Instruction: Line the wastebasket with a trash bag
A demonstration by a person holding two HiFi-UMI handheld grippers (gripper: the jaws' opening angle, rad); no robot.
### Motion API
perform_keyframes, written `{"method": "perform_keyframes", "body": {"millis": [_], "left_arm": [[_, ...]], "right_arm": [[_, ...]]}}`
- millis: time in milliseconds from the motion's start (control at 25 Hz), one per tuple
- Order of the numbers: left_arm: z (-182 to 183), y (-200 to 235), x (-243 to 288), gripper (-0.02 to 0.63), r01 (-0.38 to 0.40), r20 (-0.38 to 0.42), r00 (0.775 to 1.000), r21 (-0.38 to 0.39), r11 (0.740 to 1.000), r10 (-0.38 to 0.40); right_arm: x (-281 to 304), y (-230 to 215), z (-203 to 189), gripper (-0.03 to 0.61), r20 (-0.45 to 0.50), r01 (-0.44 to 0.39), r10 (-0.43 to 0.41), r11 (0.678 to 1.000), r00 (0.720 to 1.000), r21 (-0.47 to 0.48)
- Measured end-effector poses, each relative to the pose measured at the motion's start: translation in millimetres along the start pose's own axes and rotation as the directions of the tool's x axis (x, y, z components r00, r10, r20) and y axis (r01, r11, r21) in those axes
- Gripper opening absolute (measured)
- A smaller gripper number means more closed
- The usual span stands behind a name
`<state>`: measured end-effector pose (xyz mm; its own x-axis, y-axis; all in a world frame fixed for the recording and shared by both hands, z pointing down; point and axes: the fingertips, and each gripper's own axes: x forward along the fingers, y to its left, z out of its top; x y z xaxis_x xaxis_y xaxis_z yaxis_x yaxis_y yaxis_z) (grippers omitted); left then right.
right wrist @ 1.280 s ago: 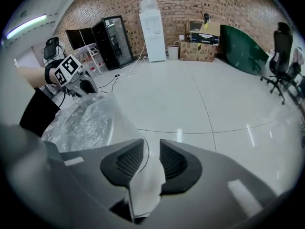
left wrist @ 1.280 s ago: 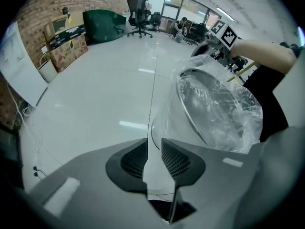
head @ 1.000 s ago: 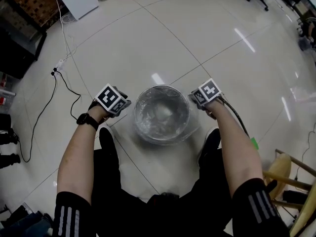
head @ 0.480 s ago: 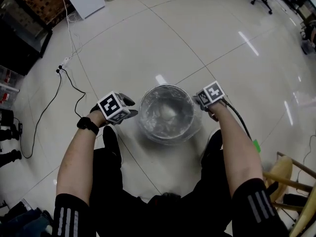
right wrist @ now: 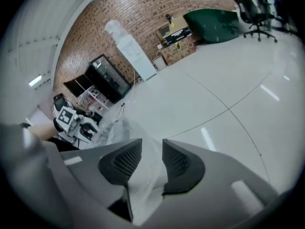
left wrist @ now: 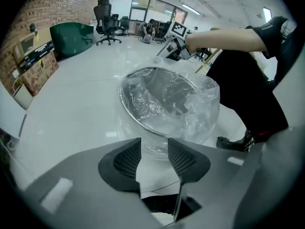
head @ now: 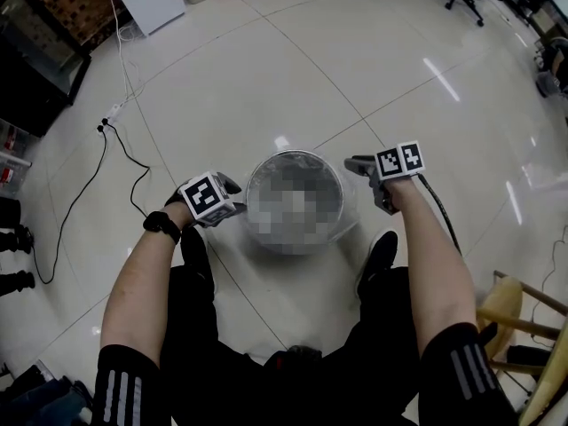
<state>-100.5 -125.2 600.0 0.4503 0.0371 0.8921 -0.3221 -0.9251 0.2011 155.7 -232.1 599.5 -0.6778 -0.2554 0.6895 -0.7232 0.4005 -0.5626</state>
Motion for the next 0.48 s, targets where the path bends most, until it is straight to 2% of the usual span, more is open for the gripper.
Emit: {"method": "perform_keyframes", "body": {"millis": [80, 160, 200, 240, 280, 360, 400, 480], "left_arm": [[-5.2, -1.1, 0.7, 0.169, -0.002, -0.028, 1.0, 0.006, 1.0, 0.003], [-8.4, -2.0, -2.5, 0.169, -0.003, -0.045, 0.999, 0.016, 1.0, 0.004], [-5.1, -2.9, -6.1, 0.169, -0.002, -0.033, 0.999, 0.027, 1.0, 0.003], [-2.1, -3.7, -10.2, 0.169, -0.002, -0.02, 1.0, 0.037, 0.999, 0.003], [-1.0, -4.7, -13.9, 0.169, 0.0, -0.013, 1.0, 0.043, 0.999, 0.0], [-2.6, -9.7, -18.1, 0.17, 0.015, -0.014, 1.0, 0.051, 0.999, -0.014], [-3.9, -13.7, -18.0, 0.17, 0.026, -0.019, 1.0, 0.057, 0.998, -0.025], [-7.2, -21.4, -14.1, 0.187, 0.043, -0.04, 0.998, 0.08, 0.996, -0.04]], "right_arm": [[-16.7, 0.0, 15.5, 0.146, 0.088, -0.045, 0.038, 0.996, 0.995, 0.073], [-33.6, 2.0, 28.7, 0.145, 0.149, -0.067, 0.054, 0.995, 0.987, 0.081], [-40.9, 5.7, 31.9, 0.144, 0.15, -0.058, 0.053, 0.998, 0.987, 0.031], [-46.4, 12.1, 31.6, 0.145, 0.123, -0.04, 0.047, 0.998, 0.991, -0.058], [-49.9, 20.7, 26.7, 0.145, 0.07, -0.022, 0.035, 0.984, 0.997, -0.178], [-52.3, 41.4, 3.7, 0.149, -0.078, -0.031, -0.002, 0.906, 0.997, -0.421], [-52.1, 52.3, -11.2, 0.16, -0.148, -0.061, -0.018, 0.858, 0.989, -0.509], [-49.2, 72.2, -39.2, 0.216, -0.245, -0.129, -0.036, 0.77, 0.969, -0.625]]}}
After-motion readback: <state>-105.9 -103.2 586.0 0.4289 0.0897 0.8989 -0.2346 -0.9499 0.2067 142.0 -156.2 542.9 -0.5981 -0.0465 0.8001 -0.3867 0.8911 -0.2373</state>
